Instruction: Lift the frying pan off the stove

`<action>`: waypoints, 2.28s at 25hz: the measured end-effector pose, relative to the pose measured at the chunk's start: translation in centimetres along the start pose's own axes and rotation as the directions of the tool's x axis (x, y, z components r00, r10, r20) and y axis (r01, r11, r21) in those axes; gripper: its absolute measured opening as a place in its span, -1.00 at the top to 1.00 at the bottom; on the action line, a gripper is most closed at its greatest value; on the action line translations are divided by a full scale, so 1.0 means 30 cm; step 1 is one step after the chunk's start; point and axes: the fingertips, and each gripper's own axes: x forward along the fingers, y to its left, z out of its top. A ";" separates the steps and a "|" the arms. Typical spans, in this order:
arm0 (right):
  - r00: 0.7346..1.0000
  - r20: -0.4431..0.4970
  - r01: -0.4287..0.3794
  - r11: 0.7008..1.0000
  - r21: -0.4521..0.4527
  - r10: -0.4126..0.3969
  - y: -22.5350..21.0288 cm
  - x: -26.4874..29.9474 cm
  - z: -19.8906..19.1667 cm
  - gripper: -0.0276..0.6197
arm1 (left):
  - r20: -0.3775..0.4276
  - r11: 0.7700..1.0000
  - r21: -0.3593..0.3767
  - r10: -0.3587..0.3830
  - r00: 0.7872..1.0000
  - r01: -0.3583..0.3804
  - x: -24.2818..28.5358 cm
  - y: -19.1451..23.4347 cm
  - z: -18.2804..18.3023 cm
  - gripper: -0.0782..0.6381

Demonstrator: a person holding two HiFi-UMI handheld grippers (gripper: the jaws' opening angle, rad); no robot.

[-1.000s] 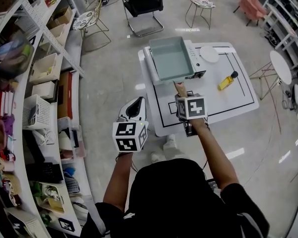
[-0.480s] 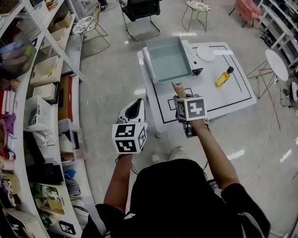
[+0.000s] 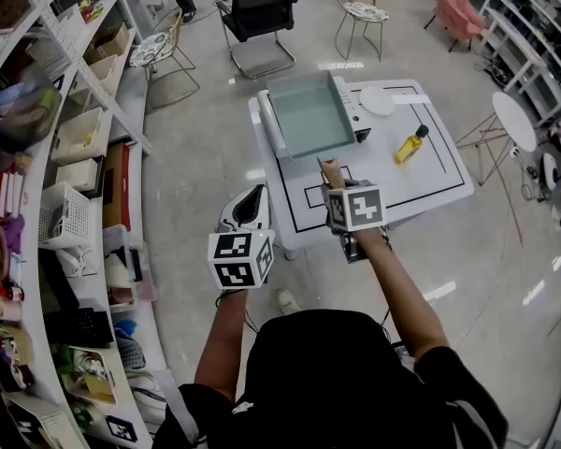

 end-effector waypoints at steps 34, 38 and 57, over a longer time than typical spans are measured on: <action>0.993 0.049 -0.107 0.992 -0.067 0.110 -0.248 -0.469 -0.303 0.59 | 0.041 0.996 0.018 0.090 0.995 -0.091 -0.190 -0.636 -0.093 0.75; 0.991 0.054 -0.119 0.990 -0.075 0.123 -0.249 -0.507 -0.333 0.59 | 0.042 0.994 0.020 0.109 0.993 -0.110 -0.229 -0.670 -0.115 0.75; 0.985 0.074 -0.152 0.984 -0.091 0.159 -0.208 -0.607 -0.446 0.59 | 0.044 0.989 0.023 0.145 0.989 -0.146 -0.380 -0.758 -0.196 0.75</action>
